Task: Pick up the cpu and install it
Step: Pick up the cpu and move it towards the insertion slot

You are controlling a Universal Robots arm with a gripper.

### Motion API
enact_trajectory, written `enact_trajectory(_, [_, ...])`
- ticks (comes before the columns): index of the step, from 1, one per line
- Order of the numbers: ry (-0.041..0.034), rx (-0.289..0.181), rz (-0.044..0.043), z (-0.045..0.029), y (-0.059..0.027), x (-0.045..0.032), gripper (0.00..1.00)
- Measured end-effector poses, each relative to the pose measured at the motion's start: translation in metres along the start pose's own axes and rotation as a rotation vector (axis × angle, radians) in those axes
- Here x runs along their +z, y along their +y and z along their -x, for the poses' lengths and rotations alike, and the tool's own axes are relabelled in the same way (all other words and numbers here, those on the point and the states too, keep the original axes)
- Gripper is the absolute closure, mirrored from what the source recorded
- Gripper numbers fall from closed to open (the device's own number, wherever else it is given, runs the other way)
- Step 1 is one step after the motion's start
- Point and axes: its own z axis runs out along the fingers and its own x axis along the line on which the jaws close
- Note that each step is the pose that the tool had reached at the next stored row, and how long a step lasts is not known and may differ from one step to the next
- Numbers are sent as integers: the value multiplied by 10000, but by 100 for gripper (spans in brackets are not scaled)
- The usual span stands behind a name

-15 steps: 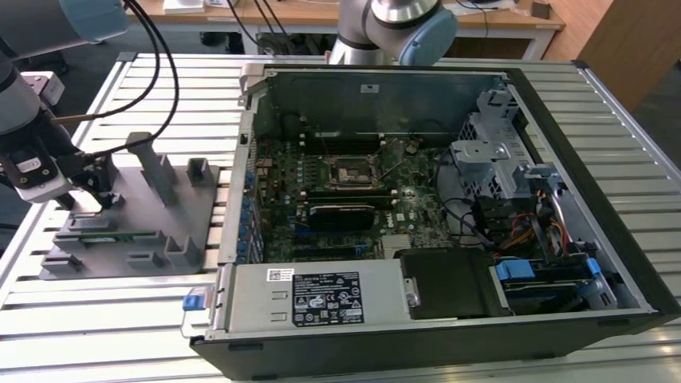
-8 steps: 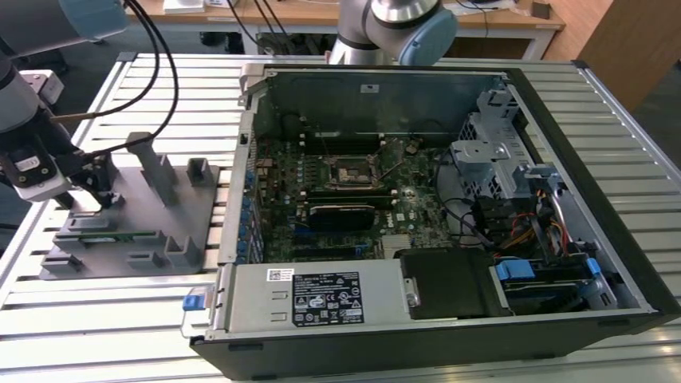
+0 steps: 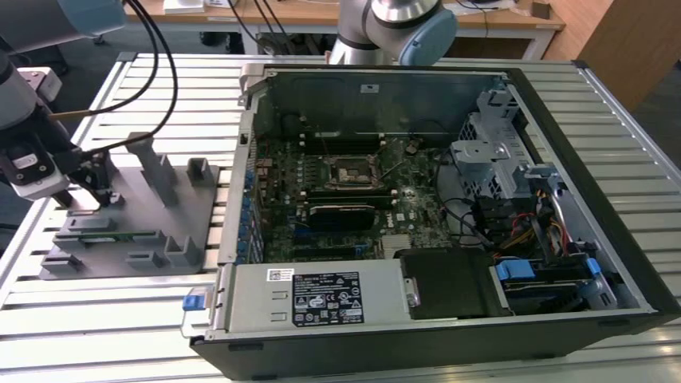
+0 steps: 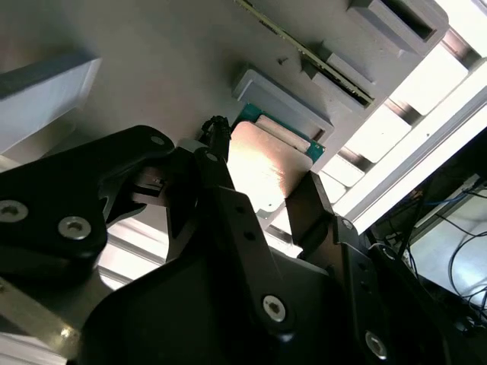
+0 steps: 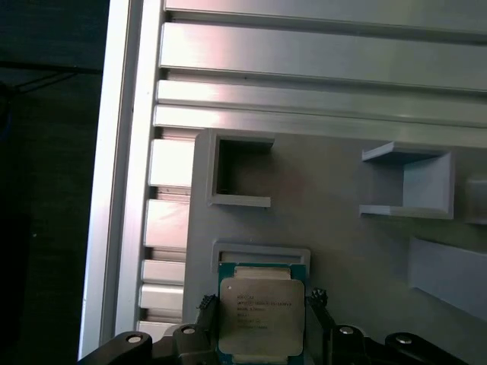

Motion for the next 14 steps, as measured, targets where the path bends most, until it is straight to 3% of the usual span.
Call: enact_trajectory(14, [-1,-1,1,1,3,-63,46])
